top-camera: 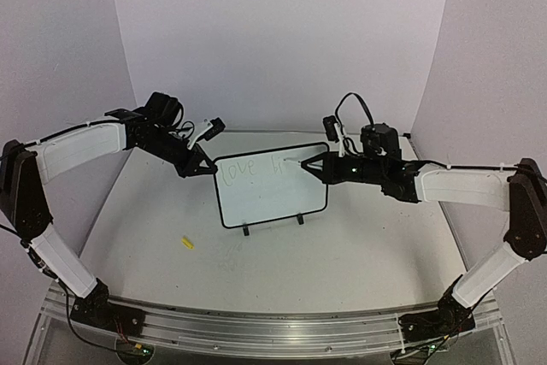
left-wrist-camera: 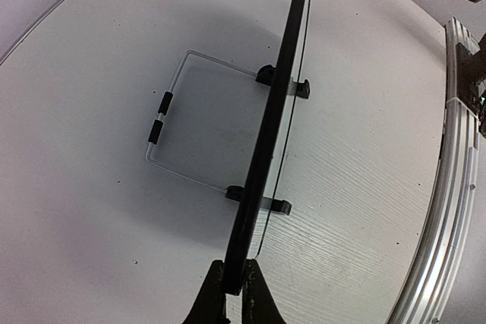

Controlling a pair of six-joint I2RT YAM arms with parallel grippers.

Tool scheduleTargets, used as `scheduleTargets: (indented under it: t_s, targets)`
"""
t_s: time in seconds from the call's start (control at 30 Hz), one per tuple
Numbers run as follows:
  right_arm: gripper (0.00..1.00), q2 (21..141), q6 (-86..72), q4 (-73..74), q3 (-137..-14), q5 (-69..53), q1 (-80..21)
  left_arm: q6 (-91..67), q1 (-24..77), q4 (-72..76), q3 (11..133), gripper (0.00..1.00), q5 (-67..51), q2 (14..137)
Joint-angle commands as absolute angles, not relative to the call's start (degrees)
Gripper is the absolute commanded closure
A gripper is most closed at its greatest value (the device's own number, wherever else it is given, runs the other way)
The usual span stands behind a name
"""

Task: Write a sentence on the whiteboard

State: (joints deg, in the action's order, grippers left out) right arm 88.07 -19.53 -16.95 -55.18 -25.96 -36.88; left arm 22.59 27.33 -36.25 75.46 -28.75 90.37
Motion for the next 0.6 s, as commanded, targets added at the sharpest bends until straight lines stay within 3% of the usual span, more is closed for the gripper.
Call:
scheduleTargets:
  t_s: [0.0, 0.57]
  targets:
    - [1.0, 88.42, -18.72, -18.55, -55.72, -24.39, -36.42, 25.76, 26.51, -35.52, 75.15, 1.0, -20.91, 90.28]
    - [1.0, 91.14, -18.94, -18.07, -57.4, -22.42, -36.32, 25.89, 26.54, -35.51, 75.09, 1.0, -20.65, 90.03]
